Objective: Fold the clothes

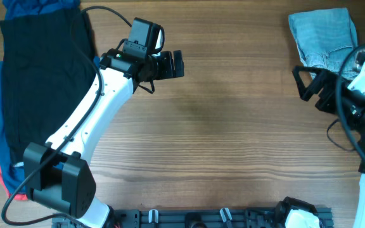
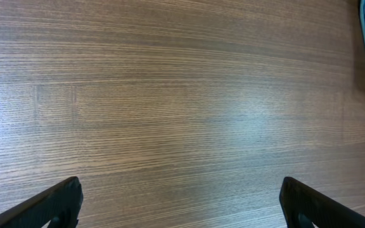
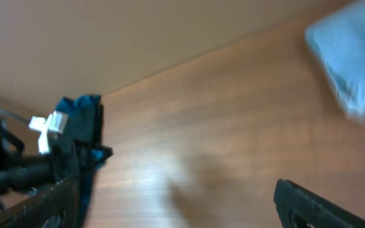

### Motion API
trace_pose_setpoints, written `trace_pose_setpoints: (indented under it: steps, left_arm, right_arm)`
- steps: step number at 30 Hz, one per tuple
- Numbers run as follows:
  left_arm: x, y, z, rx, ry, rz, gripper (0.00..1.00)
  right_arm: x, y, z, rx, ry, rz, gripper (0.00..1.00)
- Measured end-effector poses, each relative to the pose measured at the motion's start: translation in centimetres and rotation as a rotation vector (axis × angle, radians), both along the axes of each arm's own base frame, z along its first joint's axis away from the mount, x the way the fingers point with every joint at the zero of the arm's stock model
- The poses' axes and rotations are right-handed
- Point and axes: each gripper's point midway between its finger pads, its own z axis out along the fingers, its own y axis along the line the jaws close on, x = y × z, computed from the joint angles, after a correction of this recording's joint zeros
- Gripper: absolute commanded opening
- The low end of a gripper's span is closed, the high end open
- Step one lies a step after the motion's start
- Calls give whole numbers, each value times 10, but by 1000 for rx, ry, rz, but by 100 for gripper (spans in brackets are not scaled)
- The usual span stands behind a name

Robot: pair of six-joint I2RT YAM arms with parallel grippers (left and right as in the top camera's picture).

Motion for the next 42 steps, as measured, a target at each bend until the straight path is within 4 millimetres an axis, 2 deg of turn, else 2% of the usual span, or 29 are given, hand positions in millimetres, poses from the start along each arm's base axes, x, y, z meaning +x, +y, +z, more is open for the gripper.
trace_pose_setpoints:
  steps: [3,7,10,11,16,21,26,32,37,42]
  left_arm:
    - [0,0,0,0,0,0,100]
    - [0,0,0,0,0,0,100]
    - [0,0,0,0,0,0,100]
    - [0,0,0,0,0,0,100]
    - [0,0,0,0,0,0,100]
    - [0,0,0,0,0,0,100]
    - [0,0,0,0,-1,0,100]
    - [0,0,0,0,-1,0,100]
    - [0,0,0,0,0,0,100]
    - [0,0,0,0,0,0,100]
  right_arm:
    - [6,12,11,-147,-193,94,100]
    - [-10,40,2,-264,-443,177,99]
    - [-25,48,-29,-246,-510,152,100]
    - [-29,49,-45,-223,-502,133,100]
    - [-42,47,-100,-160,-504,68,100]
    - [-54,50,-127,-195,-559,79,100]
    - [-61,53,-141,-276,-635,101,99]
    - [-53,36,-160,-322,-609,12,99]
    - [-50,22,-162,-380,-593,-63,100]
    - [-49,17,-162,-421,-596,-78,100]
